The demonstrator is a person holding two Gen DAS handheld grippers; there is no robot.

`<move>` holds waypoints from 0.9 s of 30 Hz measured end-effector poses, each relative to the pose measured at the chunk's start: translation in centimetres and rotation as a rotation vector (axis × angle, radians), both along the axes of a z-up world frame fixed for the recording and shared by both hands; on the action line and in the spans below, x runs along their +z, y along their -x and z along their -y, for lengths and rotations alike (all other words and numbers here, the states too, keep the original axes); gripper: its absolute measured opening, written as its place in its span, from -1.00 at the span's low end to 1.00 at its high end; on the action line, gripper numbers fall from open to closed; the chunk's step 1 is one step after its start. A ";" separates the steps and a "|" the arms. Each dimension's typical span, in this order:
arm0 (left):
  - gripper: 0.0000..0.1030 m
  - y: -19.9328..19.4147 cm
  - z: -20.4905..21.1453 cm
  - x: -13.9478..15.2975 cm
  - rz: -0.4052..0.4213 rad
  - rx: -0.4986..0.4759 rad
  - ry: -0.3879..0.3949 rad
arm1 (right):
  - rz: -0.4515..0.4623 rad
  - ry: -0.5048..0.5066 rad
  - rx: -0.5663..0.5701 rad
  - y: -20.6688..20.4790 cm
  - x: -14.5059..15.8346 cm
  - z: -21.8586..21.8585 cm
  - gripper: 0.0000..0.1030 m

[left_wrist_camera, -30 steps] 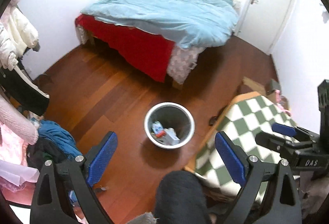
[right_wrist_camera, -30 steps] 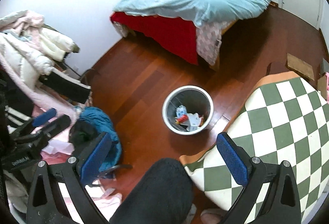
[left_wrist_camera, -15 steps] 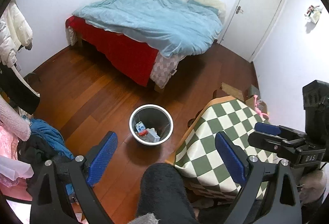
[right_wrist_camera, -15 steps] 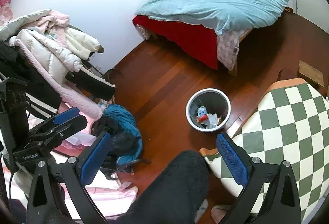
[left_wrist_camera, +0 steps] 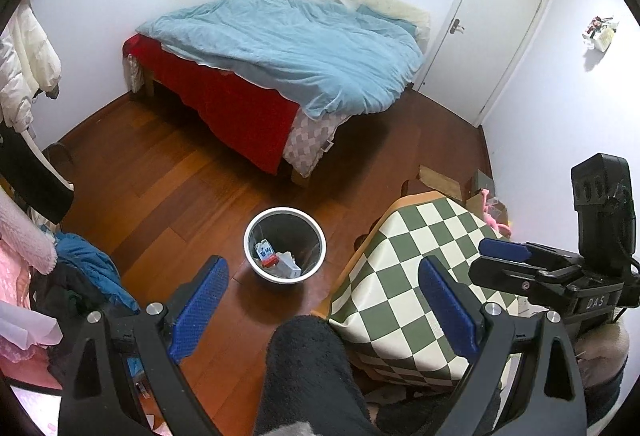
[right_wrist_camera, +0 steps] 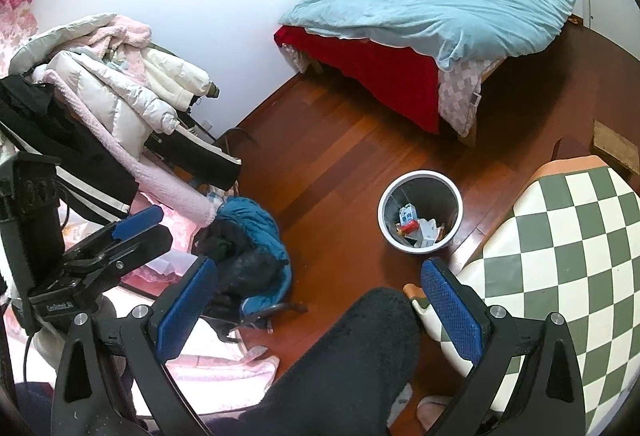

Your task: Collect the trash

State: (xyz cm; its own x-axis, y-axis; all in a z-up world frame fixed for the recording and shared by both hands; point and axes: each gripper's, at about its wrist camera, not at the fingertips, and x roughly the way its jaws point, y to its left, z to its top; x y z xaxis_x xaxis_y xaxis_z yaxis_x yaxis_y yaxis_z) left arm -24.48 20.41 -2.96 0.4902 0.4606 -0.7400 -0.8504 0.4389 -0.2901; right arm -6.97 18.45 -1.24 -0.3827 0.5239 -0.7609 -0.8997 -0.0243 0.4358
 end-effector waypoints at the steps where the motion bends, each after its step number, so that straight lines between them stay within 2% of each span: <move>1: 0.88 0.0 0.0 0.0 0.001 -0.001 -0.002 | 0.002 0.000 0.001 0.0 0.1 0.0 1.00; 4: 0.88 0.1 0.1 -0.1 0.005 -0.015 -0.007 | 0.004 -0.001 0.001 -0.1 0.2 0.1 1.00; 6: 1.00 0.0 0.2 -0.2 0.005 -0.022 -0.003 | 0.002 0.001 0.002 -0.2 0.2 0.1 1.00; 27: 1.00 0.6 0.0 -0.2 0.016 -0.021 0.004 | -0.004 0.013 0.037 0.2 0.5 0.6 1.00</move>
